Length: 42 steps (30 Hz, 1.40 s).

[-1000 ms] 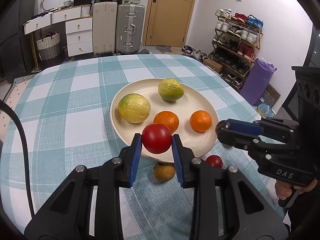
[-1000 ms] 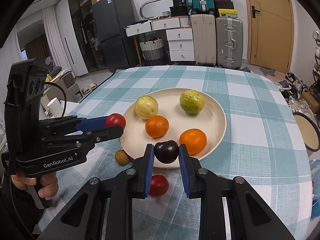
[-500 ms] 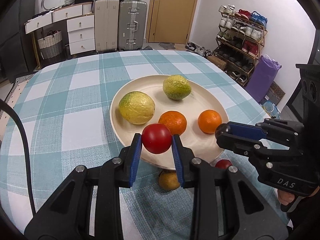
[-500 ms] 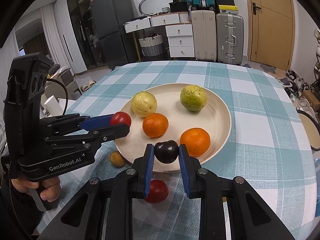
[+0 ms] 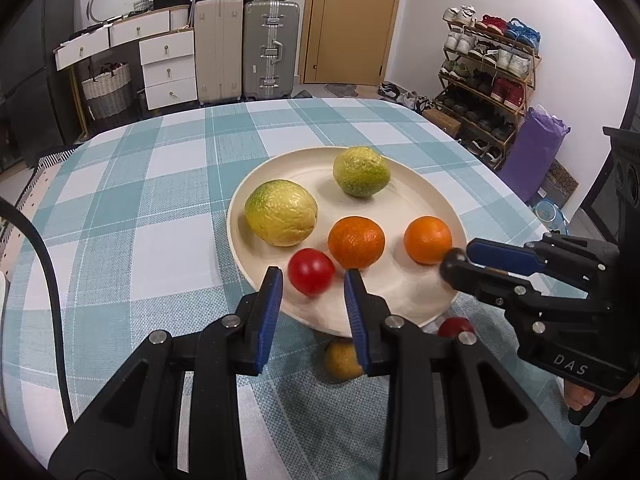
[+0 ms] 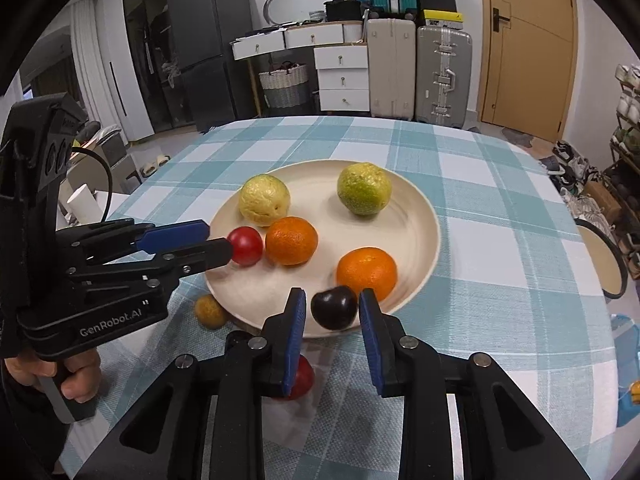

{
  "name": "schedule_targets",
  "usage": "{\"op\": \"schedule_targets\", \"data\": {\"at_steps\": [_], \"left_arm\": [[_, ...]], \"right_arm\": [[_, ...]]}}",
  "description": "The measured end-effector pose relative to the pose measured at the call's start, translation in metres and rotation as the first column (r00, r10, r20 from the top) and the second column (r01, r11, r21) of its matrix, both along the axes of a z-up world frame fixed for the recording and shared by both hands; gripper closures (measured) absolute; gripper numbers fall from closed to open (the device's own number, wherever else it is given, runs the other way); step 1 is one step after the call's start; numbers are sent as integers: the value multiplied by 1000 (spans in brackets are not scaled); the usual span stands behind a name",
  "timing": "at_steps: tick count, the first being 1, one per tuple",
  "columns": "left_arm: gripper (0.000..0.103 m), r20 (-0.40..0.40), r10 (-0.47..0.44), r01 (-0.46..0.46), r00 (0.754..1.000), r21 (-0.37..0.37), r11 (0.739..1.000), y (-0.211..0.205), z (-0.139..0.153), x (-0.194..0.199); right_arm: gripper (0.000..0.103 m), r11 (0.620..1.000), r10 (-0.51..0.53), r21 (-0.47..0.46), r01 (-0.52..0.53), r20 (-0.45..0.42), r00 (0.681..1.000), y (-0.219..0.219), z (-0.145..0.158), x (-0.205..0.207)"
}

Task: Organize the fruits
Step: 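Carry the tomato and plum onto the cream plate and open both grippers, then move both open grippers toward the small brown round fruits beside the plate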

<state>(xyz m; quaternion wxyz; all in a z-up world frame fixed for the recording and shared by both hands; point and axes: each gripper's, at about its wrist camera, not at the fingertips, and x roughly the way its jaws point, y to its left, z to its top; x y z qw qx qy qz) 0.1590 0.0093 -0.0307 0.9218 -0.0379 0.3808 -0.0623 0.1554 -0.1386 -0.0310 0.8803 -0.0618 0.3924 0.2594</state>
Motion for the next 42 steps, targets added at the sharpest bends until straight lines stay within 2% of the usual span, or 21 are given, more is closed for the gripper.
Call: {"op": "schedule_targets", "data": {"at_steps": [2, 4, 5, 7, 8, 11, 13, 15, 17, 22, 25, 34, 42], "left_arm": [[59, 10, 3, -2, 1000, -2, 1000, 1, 3, -6], [39, 29, 13, -13, 1000, -4, 1000, 3, 7, -15], [35, 40, 20, -20, 999, -5, 1000, 4, 10, -20], [20, 59, 31, -31, 998, -4, 1000, 6, 14, -30], [19, 67, 36, -35, 997, -6, 999, 8, 15, -34], [17, 71, 48, -48, 996, -6, 999, 11, 17, -47], [8, 76, 53, -53, 996, -8, 999, 12, 18, -55], [1, 82, 60, -60, 995, -3, 998, 11, 18, -62], [1, 84, 62, -63, 995, 8, 998, 8, 18, -69], [1, 82, 51, -54, 995, 40, 998, 1, 16, -78], [1, 78, 38, -40, 996, 24, 999, 1, 13, -77], [1, 46, 37, -38, 998, 36, 999, -2, -1, -65], [1, 2, 53, -53, 999, 49, 997, -1, -10, -53]], "right_arm": [[64, 1000, -16, 6, 16, 6, 1000, -6, 3, -3], [57, 999, -30, 17, 29, 19, 999, -13, 6, -6], [54, 999, -42, 26, 42, 27, 999, -17, 8, -9], [49, 998, -58, 37, 56, 33, 998, -23, 9, -12], [40, 997, -62, 39, 61, 35, 997, -26, 9, -15], [23, 997, -56, 50, 54, 47, 997, -31, 8, -24], [14, 997, -50, 53, 48, 50, 997, -33, 7, -29], [9, 997, -55, 47, 52, 58, 997, -35, 6, -33], [1, 997, -56, 46, 54, 53, 997, -37, 3, -34], [0, 997, -59, 48, 57, 52, 997, -42, 0, -38], [0, 997, -67, 45, 64, 51, 996, -46, 0, -39], [0, 992, -113, 67, 110, 42, 993, -61, -2, -32], [0, 993, -113, 42, 111, 52, 992, -64, -4, -31]]}}
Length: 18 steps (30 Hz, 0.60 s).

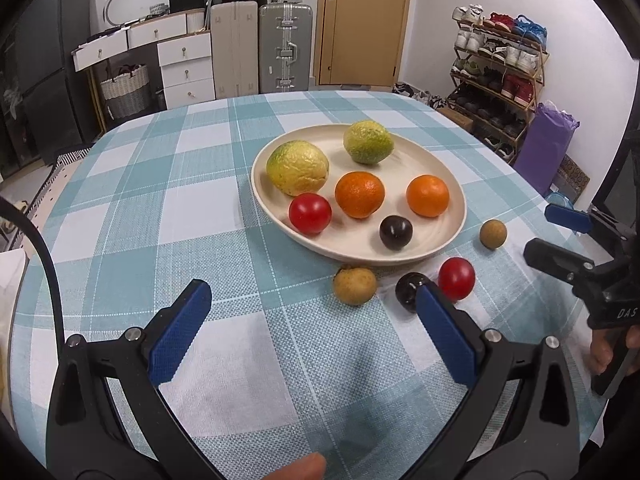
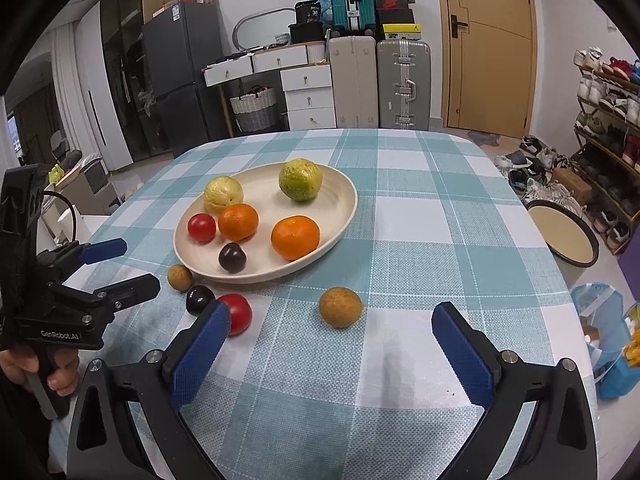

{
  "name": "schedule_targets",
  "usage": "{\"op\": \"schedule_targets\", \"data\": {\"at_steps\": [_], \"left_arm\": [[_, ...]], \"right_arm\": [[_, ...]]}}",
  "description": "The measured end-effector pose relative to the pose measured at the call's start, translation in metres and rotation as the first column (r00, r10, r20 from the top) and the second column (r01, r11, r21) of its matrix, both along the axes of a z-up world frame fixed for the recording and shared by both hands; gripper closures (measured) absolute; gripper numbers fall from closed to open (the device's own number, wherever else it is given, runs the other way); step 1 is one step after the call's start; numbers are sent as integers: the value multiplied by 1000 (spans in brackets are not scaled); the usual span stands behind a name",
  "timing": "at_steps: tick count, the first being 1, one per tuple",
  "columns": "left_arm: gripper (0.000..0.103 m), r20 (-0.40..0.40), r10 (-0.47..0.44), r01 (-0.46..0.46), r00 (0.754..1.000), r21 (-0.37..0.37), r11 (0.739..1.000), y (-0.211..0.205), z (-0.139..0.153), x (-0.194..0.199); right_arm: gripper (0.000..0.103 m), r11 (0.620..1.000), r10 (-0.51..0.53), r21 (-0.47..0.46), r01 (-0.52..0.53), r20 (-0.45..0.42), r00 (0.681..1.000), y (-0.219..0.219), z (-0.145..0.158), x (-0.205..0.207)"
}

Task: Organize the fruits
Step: 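Move both open grippers toward the small brown round fruits beside the plate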

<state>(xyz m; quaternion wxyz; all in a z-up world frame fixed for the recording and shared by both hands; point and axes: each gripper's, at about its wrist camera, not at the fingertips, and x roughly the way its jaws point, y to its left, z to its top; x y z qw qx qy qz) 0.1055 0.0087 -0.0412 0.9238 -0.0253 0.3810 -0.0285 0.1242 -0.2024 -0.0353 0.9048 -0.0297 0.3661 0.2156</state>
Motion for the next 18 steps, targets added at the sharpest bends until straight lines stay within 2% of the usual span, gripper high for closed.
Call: {"op": "schedule_targets", "data": {"at_steps": [9, 18], "left_arm": [[1, -45, 2, -2, 999, -9, 1000, 3, -9, 10], [1, -97, 18, -17, 995, 12, 1000, 4, -17, 21]], "right_arm": [[0, 999, -37, -25, 37, -18, 999, -6, -5, 11], [0, 998, -38, -60, 33, -84, 996, -6, -13, 23]]}}
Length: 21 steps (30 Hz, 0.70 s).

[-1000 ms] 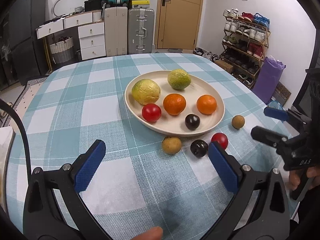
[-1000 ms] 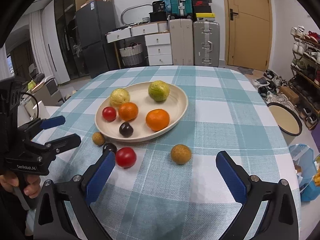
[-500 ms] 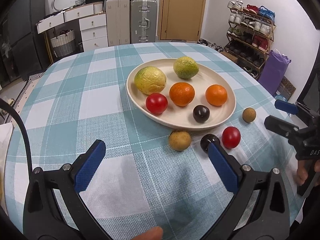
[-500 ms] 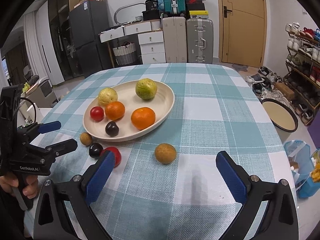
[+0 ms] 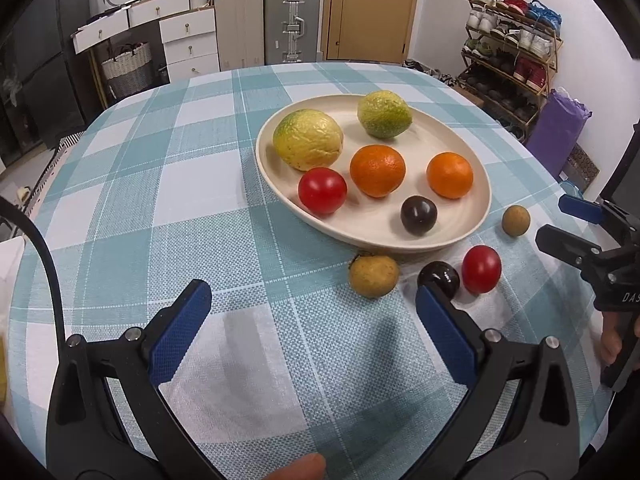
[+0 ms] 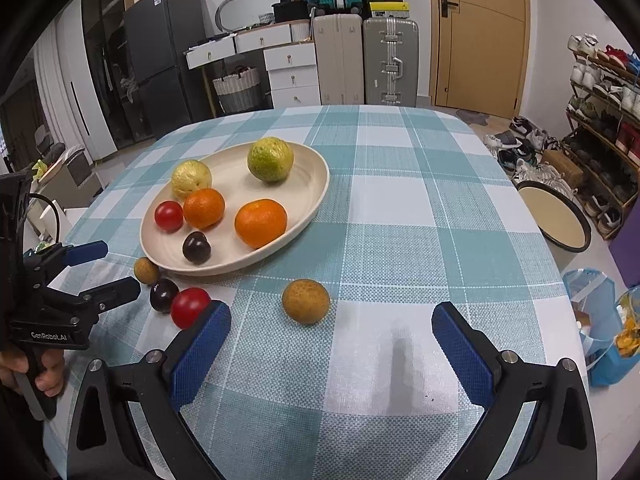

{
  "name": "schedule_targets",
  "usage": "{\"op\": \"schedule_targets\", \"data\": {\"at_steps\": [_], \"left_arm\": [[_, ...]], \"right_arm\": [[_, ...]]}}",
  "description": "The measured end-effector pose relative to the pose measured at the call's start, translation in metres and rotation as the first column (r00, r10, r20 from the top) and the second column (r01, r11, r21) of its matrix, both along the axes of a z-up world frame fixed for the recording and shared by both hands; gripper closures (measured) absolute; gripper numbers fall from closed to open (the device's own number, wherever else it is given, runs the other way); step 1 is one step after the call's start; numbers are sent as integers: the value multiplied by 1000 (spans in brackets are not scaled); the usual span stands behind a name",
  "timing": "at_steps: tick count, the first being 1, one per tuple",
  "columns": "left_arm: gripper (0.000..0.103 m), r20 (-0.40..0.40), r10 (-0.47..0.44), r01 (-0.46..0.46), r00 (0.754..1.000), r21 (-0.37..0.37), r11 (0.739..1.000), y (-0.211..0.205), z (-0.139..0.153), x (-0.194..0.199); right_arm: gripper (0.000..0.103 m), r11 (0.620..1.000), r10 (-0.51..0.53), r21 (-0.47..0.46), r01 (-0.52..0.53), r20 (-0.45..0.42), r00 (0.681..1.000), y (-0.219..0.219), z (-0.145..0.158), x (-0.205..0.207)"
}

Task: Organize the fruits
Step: 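Move both open grippers toward the small brown round fruits beside the plate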

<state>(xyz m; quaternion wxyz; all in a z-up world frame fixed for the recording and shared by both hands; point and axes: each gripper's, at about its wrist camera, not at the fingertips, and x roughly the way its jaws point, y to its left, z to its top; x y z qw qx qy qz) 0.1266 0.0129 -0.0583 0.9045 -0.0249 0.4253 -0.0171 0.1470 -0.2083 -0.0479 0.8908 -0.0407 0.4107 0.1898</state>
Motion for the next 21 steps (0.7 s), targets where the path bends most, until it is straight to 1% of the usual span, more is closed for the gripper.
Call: {"op": "schedule_targets", "data": {"at_steps": [5, 13, 16, 18, 20, 21], "left_arm": [[1, -11, 5, -5, 1000, -7, 1000, 1, -1, 5], [1, -30, 11, -11, 999, 5, 1000, -1, -4, 11], [1, -39, 17, -17, 999, 5, 1000, -1, -6, 13], [1, -42, 21, -21, 999, 2, 1000, 0, -7, 14], [1, -43, 22, -22, 999, -4, 1000, 1, -7, 14], [1, -43, 23, -23, 999, -8, 1000, 2, -8, 14]], "right_arm": [[0, 1000, 10, -13, -11, -40, 999, 2, -5, 5], [0, 999, 25, -29, -27, -45, 999, 5, -5, 8], [1, 999, 34, -18, -35, -53, 998, 5, -6, 11], [5, 998, 51, -21, -52, -55, 997, 7, -6, 11], [13, 997, 62, -30, -64, -60, 996, 11, -7, 12], [14, 997, 67, -34, -69, -60, 996, 12, -8, 12]]}}
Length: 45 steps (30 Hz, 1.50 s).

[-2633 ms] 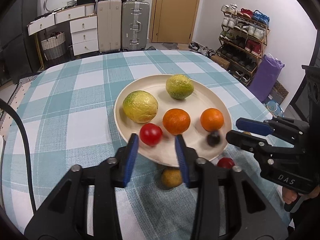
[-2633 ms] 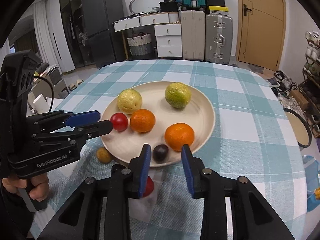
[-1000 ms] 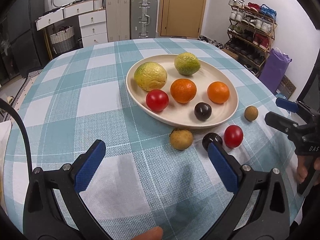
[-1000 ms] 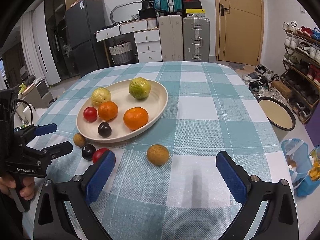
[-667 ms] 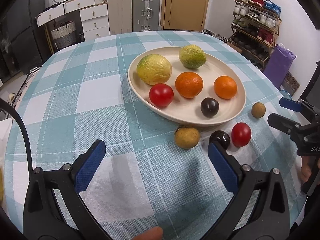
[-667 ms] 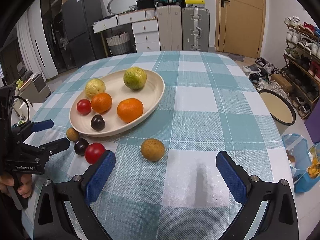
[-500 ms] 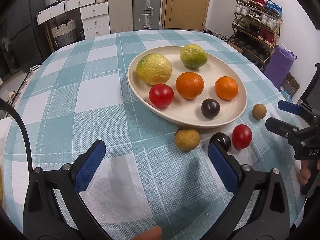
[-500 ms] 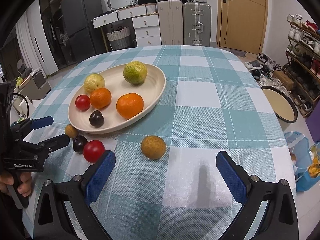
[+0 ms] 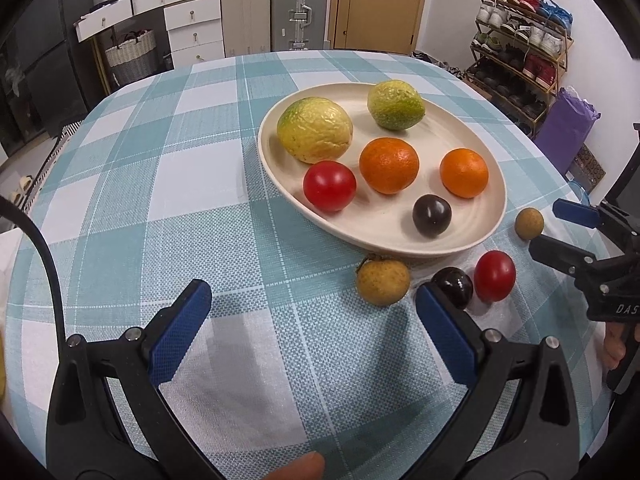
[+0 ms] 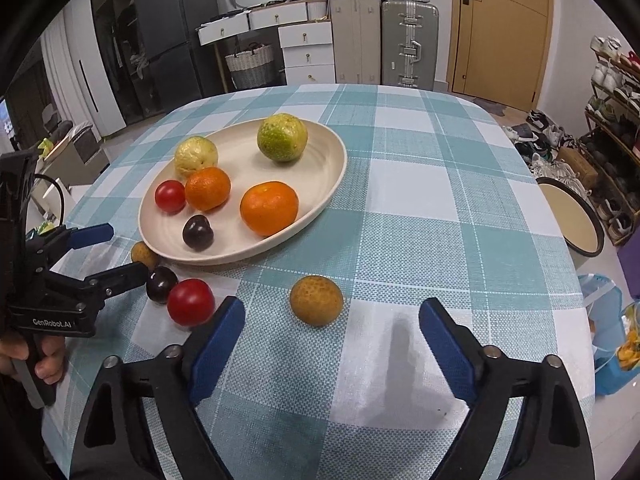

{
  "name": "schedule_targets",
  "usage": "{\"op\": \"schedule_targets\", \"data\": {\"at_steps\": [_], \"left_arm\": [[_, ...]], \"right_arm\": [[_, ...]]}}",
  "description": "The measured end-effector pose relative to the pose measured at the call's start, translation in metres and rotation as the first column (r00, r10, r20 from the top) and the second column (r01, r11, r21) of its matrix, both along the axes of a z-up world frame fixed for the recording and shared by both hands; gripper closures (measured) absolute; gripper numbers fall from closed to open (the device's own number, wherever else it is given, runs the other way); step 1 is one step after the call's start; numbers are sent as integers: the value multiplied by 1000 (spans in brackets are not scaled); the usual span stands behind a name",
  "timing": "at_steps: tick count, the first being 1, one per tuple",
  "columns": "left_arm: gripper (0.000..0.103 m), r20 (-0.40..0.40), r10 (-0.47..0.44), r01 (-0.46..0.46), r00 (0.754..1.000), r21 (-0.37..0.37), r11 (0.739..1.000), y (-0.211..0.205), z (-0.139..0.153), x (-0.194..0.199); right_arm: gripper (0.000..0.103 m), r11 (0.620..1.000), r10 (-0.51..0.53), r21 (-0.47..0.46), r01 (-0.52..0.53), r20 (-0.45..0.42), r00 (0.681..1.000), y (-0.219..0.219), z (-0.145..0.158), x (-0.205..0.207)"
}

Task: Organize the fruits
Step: 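Move both open grippers toward the small brown round fruits beside the plate, then grasp a brown round fruit with the right gripper while the left gripper grasps another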

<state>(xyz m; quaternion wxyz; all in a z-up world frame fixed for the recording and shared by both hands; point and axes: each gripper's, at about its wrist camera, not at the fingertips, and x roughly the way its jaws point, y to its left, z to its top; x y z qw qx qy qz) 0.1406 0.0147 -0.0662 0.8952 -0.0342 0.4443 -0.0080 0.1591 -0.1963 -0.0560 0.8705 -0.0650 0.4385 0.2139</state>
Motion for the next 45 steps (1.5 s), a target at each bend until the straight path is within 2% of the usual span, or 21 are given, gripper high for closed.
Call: {"op": "schedule_targets", "data": {"at_steps": [12, 14, 19, 27, 29, 33, 37, 43, 45], "left_arm": [[1, -22, 5, -5, 1000, 5, 1000, 0, -5, 1], [1, -24, 4, -4, 1000, 11, 1000, -1, -5, 2], [1, -26, 2, -1, 1000, 12, 1000, -1, -5, 1], [1, -24, 2, -1, 1000, 6, 1000, -1, -5, 1], [1, -24, 2, -2, 1000, 6, 1000, -1, -5, 1], [1, -23, 2, -2, 1000, 6, 1000, -1, -5, 0], [1, -24, 2, -1, 1000, 7, 1000, -1, -5, 0], [1, -20, -2, 2, 1000, 1, 1000, 0, -5, 0], [2, -17, -2, 2, 1000, -5, 1000, 1, -4, 0]], "right_arm": [[24, 998, 39, 45, -37, -33, 999, 5, -4, 4], [31, 998, 42, 44, -40, -36, 998, 6, -5, 4], [42, 998, 52, 28, -51, -37, 998, 10, -6, 2], [52, 998, 43, 56, -40, -57, 997, 8, -6, 6], [59, 998, 43, 53, -40, -55, 998, 8, -6, 6], [62, 999, 41, 36, -40, -46, 998, 10, -6, 5], [71, 999, 35, 23, -34, -36, 999, 10, -7, 4], [74, 999, 42, 7, -42, -12, 999, 11, -4, -3], [74, 998, 50, 27, -50, -7, 999, 10, 0, -7]]}}
